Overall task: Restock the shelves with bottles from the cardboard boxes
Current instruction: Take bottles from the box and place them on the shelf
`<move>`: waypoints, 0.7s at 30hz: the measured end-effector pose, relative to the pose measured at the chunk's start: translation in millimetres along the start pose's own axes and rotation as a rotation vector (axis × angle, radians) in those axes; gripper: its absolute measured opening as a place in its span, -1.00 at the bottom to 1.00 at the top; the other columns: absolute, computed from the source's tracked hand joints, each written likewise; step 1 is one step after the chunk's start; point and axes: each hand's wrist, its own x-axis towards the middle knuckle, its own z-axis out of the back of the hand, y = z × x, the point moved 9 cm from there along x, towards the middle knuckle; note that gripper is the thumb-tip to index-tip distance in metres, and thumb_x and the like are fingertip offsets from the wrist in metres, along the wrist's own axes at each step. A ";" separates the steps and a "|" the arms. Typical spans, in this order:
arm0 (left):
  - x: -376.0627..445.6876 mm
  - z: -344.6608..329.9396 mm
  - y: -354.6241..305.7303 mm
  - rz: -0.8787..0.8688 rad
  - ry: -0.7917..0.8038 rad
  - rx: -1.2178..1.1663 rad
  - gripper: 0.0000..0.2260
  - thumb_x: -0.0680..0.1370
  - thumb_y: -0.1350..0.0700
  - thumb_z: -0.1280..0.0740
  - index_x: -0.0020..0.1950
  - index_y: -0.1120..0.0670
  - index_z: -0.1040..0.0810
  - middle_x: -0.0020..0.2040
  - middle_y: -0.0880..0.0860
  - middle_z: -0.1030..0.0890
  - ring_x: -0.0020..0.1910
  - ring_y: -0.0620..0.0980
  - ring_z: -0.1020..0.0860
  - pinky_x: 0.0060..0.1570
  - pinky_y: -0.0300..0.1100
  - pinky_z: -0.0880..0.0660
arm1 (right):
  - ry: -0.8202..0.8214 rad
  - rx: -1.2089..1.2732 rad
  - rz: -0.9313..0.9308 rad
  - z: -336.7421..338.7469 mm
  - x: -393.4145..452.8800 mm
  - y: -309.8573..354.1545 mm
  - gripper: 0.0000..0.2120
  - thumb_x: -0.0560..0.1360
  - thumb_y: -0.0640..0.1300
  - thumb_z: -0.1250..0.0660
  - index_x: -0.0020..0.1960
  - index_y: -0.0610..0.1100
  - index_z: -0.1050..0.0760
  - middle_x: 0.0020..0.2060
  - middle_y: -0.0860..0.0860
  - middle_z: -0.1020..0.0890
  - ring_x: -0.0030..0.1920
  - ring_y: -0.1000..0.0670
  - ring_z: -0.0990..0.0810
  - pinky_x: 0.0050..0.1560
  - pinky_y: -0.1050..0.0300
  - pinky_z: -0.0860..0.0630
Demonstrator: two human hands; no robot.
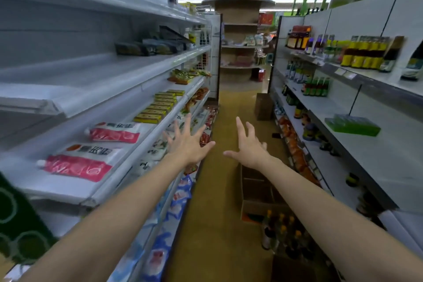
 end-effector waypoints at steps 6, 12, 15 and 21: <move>116.9 -8.1 1.2 0.013 0.053 -0.030 -0.34 0.53 -0.37 -0.05 0.55 -0.09 -0.07 0.55 0.05 0.29 0.52 0.25 0.20 0.39 0.32 0.15 | -0.018 -0.009 -0.028 0.4 108.8 -8.4 -0.06 0.49 0.15 -0.35 0.54 0.09 0.29 0.55 -0.06 0.19 0.51 -0.18 -0.12 0.42 -0.32 -0.03; 225.3 -44.3 -27.7 -0.062 0.082 -0.049 -0.33 0.53 -0.34 -0.10 0.55 -0.07 -0.08 0.55 0.02 0.30 0.52 0.23 0.20 0.41 0.30 0.12 | 0.011 -0.037 -0.083 -14.1 221.9 -50.3 -0.15 0.50 0.13 -0.34 0.57 0.05 0.13 0.54 -0.03 0.21 0.53 -0.18 0.02 0.44 -0.29 -0.03; 284.6 -55.2 -39.4 -0.084 0.068 -0.009 -0.33 0.53 -0.36 -0.08 0.56 -0.09 -0.04 0.55 0.02 0.29 0.52 0.23 0.19 0.42 0.31 0.14 | -0.018 -0.009 -0.070 -16.2 283.0 -70.5 -0.13 0.50 0.13 -0.35 0.57 0.05 0.16 0.54 -0.03 0.19 0.53 -0.19 0.05 0.44 -0.30 -0.03; 401.9 -50.5 -54.8 -0.039 0.030 -0.033 -0.33 0.53 -0.35 -0.10 0.56 -0.12 -0.03 0.56 0.00 0.24 0.52 0.22 0.17 0.42 0.31 0.14 | 0.033 0.061 -0.073 -6.6 404.9 -100.6 -0.06 0.46 0.19 -0.36 0.56 0.08 0.23 0.55 -0.08 0.08 0.52 -0.21 0.03 0.42 -0.29 -0.07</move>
